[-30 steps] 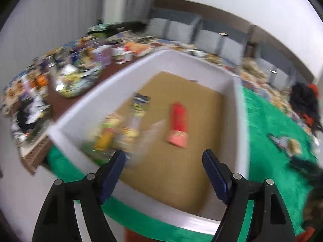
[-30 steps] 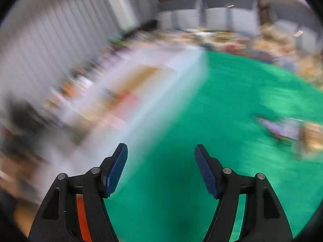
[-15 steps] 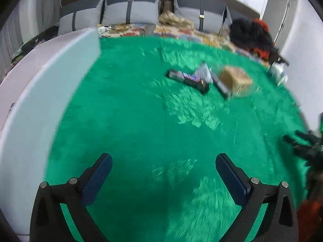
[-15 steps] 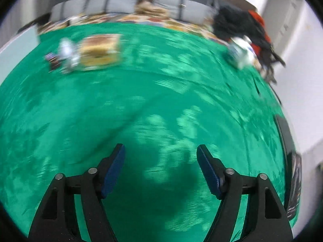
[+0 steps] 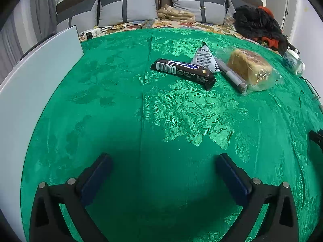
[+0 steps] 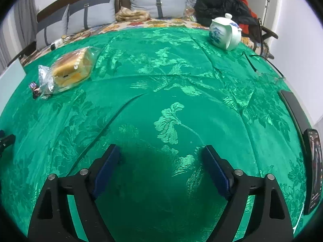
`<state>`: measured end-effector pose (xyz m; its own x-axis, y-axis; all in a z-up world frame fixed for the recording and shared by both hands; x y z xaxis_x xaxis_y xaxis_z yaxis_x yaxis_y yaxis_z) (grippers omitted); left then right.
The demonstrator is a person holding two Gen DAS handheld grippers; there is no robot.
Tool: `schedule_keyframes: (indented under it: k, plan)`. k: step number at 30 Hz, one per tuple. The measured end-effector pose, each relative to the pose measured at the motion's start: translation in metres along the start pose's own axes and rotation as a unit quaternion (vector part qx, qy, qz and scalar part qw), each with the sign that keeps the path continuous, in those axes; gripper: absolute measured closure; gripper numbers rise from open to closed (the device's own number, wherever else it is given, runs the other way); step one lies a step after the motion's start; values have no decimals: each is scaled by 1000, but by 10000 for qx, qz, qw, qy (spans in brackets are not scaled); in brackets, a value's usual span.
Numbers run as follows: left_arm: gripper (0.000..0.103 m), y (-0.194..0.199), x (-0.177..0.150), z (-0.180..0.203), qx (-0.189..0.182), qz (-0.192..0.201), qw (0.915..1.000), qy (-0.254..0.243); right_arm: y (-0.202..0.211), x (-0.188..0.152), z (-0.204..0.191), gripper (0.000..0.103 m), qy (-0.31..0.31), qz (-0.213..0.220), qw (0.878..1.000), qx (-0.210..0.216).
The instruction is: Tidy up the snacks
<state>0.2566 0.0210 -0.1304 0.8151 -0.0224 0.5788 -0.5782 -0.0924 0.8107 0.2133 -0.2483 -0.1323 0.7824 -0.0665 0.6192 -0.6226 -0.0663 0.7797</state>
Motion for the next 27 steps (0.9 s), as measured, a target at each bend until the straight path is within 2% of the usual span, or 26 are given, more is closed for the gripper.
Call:
schedule_keyframes:
  k: [27]
  plan:
    - [0,-1,0,1,-5,2,10000,2,-4,1,3,13,-28,-6,10000,-10]
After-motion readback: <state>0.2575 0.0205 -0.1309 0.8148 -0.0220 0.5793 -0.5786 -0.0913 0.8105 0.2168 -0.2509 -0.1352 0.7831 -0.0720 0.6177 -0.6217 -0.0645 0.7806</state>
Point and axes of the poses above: each gripper's, at about its wrist camera, not at the fingertips, and y roughly against the way its jaws point, z to its right, x to its top, the point moved 6 cm from there along -y, roughly the way its jaws point, and after that the axes turned 7 degrees about x, right-handed, at the moved point
